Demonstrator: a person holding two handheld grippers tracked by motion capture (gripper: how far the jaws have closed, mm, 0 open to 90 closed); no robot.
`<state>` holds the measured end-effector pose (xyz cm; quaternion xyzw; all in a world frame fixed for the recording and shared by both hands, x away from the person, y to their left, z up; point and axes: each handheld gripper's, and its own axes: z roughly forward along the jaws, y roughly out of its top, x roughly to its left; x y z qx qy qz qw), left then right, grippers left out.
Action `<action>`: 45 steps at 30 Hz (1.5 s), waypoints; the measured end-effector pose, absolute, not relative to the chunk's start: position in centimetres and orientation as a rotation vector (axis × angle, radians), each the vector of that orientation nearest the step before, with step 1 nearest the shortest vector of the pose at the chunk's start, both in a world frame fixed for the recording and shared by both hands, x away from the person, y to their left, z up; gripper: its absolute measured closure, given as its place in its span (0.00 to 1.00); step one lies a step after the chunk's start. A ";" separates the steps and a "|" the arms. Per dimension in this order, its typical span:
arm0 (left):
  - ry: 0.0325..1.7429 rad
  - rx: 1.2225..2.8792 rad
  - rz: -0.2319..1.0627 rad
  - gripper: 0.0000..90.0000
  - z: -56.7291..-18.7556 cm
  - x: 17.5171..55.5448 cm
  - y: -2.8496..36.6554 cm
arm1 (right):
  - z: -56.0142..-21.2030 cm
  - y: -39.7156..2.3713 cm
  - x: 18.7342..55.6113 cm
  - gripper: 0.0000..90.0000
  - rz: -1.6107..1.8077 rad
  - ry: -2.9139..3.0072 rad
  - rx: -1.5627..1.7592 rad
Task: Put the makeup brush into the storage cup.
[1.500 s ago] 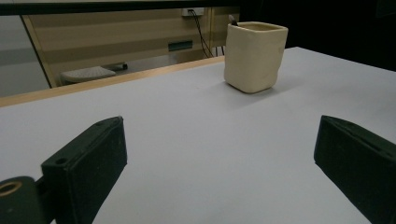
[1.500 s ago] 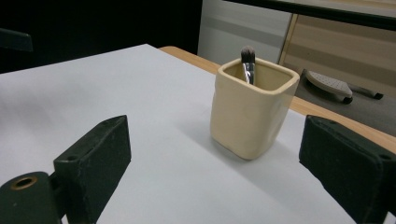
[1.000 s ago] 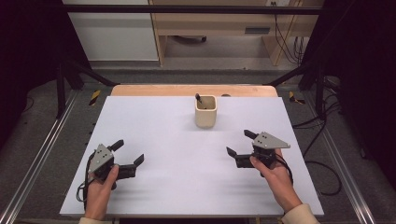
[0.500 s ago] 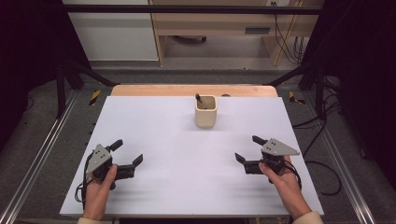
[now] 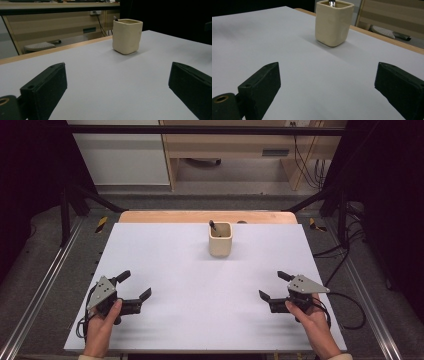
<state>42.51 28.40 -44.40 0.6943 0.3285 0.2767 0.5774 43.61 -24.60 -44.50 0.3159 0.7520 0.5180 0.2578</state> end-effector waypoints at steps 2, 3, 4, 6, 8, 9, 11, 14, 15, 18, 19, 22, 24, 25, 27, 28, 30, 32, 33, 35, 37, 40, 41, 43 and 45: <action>0.760 1.625 0.645 0.01 -44.3 42.4 28.5 | -44.6 -24.8 43.5 0.08 1.409 2.037 0.860; 0.755 1.627 0.645 0.01 -44.3 42.4 28.6 | -44.7 -25.0 43.5 0.08 1.412 2.035 0.855; 0.753 1.631 0.644 0.01 -44.2 42.3 28.6 | -44.8 -25.1 43.4 0.08 1.411 2.032 0.859; 0.746 1.636 0.643 0.01 -44.2 42.2 28.8 | -45.0 -25.4 43.4 0.08 1.416 2.027 0.863; 0.743 1.635 0.644 0.01 -44.2 42.1 28.9 | -45.1 -25.7 43.3 0.08 1.423 2.017 0.867; 0.740 1.637 0.646 0.01 -44.1 42.0 29.1 | -45.1 -25.7 43.3 0.08 1.423 2.017 0.867; 0.739 1.637 0.650 0.01 -44.1 41.8 29.6 | -45.3 -26.1 43.2 0.08 1.434 2.002 0.874; 0.738 1.636 0.655 0.01 -44.1 41.7 30.1 | -45.4 -26.6 43.1 0.07 1.445 1.984 0.880; 0.738 1.636 0.655 0.01 -44.1 41.7 30.1 | -45.5 -26.7 43.1 0.07 1.449 1.978 0.886; 0.739 1.627 0.659 0.01 -44.0 41.5 30.7 | -45.6 -27.1 43.1 0.07 1.456 1.961 0.890; 0.739 1.627 0.659 0.01 -44.0 41.5 30.7 | -45.6 -27.2 43.1 0.07 1.458 1.956 0.890; 0.736 1.624 0.664 0.01 -44.0 41.3 31.2 | -45.7 -27.3 43.0 0.07 1.463 1.950 0.886; 0.733 1.617 0.664 0.01 -44.0 41.2 31.5 | -45.9 -27.5 43.0 0.07 1.470 1.942 0.885; 0.733 1.614 0.663 0.01 -44.0 41.1 31.7 | -45.9 -27.5 42.9 0.07 1.470 1.943 0.891; 0.734 1.605 0.662 0.01 -44.0 41.0 31.9 | -46.1 -27.6 42.9 0.07 1.476 1.937 0.884; 0.732 1.605 0.669 0.01 -44.0 41.0 32.1 | -46.1 -27.6 42.9 0.07 1.479 1.936 0.883; 0.733 1.588 0.668 0.01 -44.0 40.8 32.3 | -46.3 -27.7 42.8 0.07 1.490 1.929 0.881; 0.731 1.584 0.675 0.01 -44.0 40.7 32.6 | -46.5 -27.7 42.8 0.07 1.498 1.925 0.882; 0.731 1.584 0.675 0.01 -44.0 40.7 32.6 | -46.6 -27.7 42.8 0.07 1.504 1.920 0.879; 0.728 1.584 0.671 0.01 -44.2 40.5 32.7 | -46.9 -27.7 42.7 0.07 1.508 1.923 0.887; 0.721 1.593 0.669 0.01 -44.3 40.3 32.7 | -47.2 -27.8 42.6 0.06 1.512 1.921 0.882; 0.707 1.600 0.658 0.01 -44.5 40.1 32.7 | -47.5 -27.8 42.6 0.06 1.526 1.916 0.889; 0.705 1.593 0.650 0.01 -44.6 40.1 32.7 | -47.6 -27.8 42.6 0.06 1.527 1.922 0.886; 0.700 1.598 0.645 0.01 -44.6 40.1 32.7 | -47.7 -27.8 42.5 0.06 1.528 1.926 0.893; 0.702 1.595 0.638 0.01 -44.7 40.3 32.6 | -47.8 -27.7 42.5 0.06 1.538 1.922 0.903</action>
